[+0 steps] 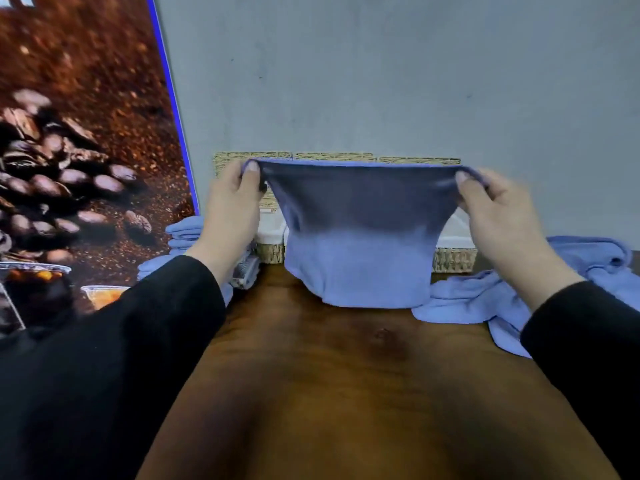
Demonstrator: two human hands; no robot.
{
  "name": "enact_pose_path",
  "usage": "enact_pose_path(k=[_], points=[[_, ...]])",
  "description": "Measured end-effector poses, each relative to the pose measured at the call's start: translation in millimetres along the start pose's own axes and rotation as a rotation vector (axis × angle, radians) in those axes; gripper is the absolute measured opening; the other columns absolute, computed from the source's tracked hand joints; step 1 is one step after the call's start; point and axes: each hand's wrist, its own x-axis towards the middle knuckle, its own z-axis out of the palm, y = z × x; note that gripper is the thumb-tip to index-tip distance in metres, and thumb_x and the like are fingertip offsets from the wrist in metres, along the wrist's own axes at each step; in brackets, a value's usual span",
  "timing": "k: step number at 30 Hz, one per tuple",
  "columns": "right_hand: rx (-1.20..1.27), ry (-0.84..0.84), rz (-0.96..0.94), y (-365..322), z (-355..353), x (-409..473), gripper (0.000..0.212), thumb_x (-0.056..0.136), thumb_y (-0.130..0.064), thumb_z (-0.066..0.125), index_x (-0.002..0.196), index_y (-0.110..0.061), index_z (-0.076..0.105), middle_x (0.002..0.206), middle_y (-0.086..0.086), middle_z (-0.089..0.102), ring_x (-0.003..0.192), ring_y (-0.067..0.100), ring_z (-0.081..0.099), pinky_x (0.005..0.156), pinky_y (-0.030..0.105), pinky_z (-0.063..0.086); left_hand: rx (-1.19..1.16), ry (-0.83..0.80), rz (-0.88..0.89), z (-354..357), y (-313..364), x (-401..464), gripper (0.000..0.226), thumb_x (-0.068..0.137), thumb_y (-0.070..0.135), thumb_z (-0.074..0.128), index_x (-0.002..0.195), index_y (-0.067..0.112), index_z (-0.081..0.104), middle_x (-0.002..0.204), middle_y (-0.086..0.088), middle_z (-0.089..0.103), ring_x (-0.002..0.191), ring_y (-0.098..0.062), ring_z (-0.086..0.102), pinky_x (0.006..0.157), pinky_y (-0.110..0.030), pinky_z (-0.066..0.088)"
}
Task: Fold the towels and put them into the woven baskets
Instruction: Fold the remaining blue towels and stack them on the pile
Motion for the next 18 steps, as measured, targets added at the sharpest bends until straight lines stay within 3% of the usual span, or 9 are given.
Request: enact_pose_path(k=[2, 4, 6, 7, 9, 10, 12, 15, 18], points=[[0.006, 0.018, -0.041, -2, -7, -9, 0.024, 0.096, -0.047, 0.051, 0.083, -0.042, 0.07, 0.076, 0.001, 0.055, 0.08, 0.012, 0.048, 0.078, 0.034, 0.044, 0.075, 0.018, 0.123, -9, 6, -15, 0.022, 0.106, 0.028, 0.044, 0.096, 0.021, 0.063, 0.077, 0.018, 0.059, 0.074, 0.0, 0.053, 0.076, -0.02, 0.047], [-0.103, -0.097, -0.039, 16, -13, -28, 0.023, 0.103, -0.033, 0.053, 0.095, -0.034, 0.075, 0.069, 0.017, 0.051, 0.064, 0.014, 0.045, 0.062, 0.027, 0.035, 0.175, -0.122, 0.148, -22, -10, -46, 0.025, 0.107, 0.024, 0.046, 0.11, 0.03, 0.069, 0.075, 0.02, 0.062, 0.069, 0.001, 0.051, 0.065, -0.016, 0.04], [-0.205, -0.293, 0.03, 45, -15, -58, 0.023, 0.105, -0.024, 0.053, 0.111, -0.027, 0.076, 0.069, 0.011, 0.061, 0.058, 0.016, 0.052, 0.06, 0.019, 0.036, 0.239, -0.305, 0.129, -33, -43, -78, 0.032, 0.106, 0.021, 0.049, 0.121, 0.044, 0.067, 0.105, 0.03, 0.07, 0.094, 0.006, 0.062, 0.083, -0.013, 0.044], [-0.241, -0.415, 0.072, 61, -15, -76, 0.024, 0.104, -0.023, 0.053, 0.114, -0.024, 0.075, 0.077, -0.003, 0.069, 0.069, 0.005, 0.061, 0.064, 0.011, 0.038, 0.285, -0.389, 0.104, -39, -63, -95, 0.033, 0.105, 0.021, 0.051, 0.122, 0.046, 0.065, 0.117, 0.035, 0.066, 0.11, 0.01, 0.06, 0.094, -0.01, 0.042], [-0.309, -0.674, 0.133, 82, -19, -103, 0.027, 0.1, -0.037, 0.054, 0.112, -0.025, 0.075, 0.11, -0.018, 0.073, 0.106, -0.011, 0.061, 0.084, 0.002, 0.039, 0.347, -0.538, 0.049, -51, -93, -120, 0.028, 0.102, 0.025, 0.056, 0.118, 0.045, 0.067, 0.122, 0.034, 0.064, 0.12, 0.011, 0.056, 0.101, -0.008, 0.039], [-0.351, -0.802, 0.121, 93, -19, -114, 0.032, 0.096, -0.05, 0.053, 0.105, -0.029, 0.076, 0.118, -0.02, 0.069, 0.116, -0.007, 0.059, 0.091, 0.003, 0.039, 0.385, -0.622, 0.05, -57, -105, -129, 0.023, 0.1, 0.032, 0.057, 0.114, 0.045, 0.07, 0.121, 0.032, 0.065, 0.12, 0.01, 0.057, 0.103, -0.011, 0.041], [-0.43, -0.955, 0.03, 103, -19, -125, 0.042, 0.091, -0.069, 0.049, 0.093, -0.035, 0.074, 0.119, -0.026, 0.063, 0.117, -0.004, 0.058, 0.094, 0.008, 0.038, 0.49, -0.756, 0.16, -65, -120, -141, 0.023, 0.095, 0.045, 0.053, 0.096, 0.043, 0.076, 0.118, 0.03, 0.068, 0.115, 0.005, 0.06, 0.104, -0.028, 0.042], [-0.419, -0.857, -0.101, 102, -13, -122, 0.041, 0.094, -0.068, 0.048, 0.085, -0.036, 0.071, 0.102, -0.02, 0.067, 0.101, 0.003, 0.063, 0.086, 0.014, 0.043, 0.463, -0.72, 0.205, -62, -127, -137, 0.039, 0.097, 0.048, 0.049, 0.076, 0.027, 0.075, 0.108, 0.025, 0.072, 0.107, -0.005, 0.062, 0.098, -0.042, 0.04], [-0.356, -0.765, -0.105, 99, 7, -118, 0.036, 0.097, -0.061, 0.047, 0.091, -0.034, 0.07, 0.104, -0.018, 0.064, 0.103, 0.004, 0.061, 0.089, 0.015, 0.042, 0.465, -0.652, 0.164, -45, -121, -128, 0.034, 0.1, 0.049, 0.051, 0.101, 0.027, 0.076, 0.109, 0.024, 0.07, 0.11, -0.005, 0.06, 0.099, -0.039, 0.044]])
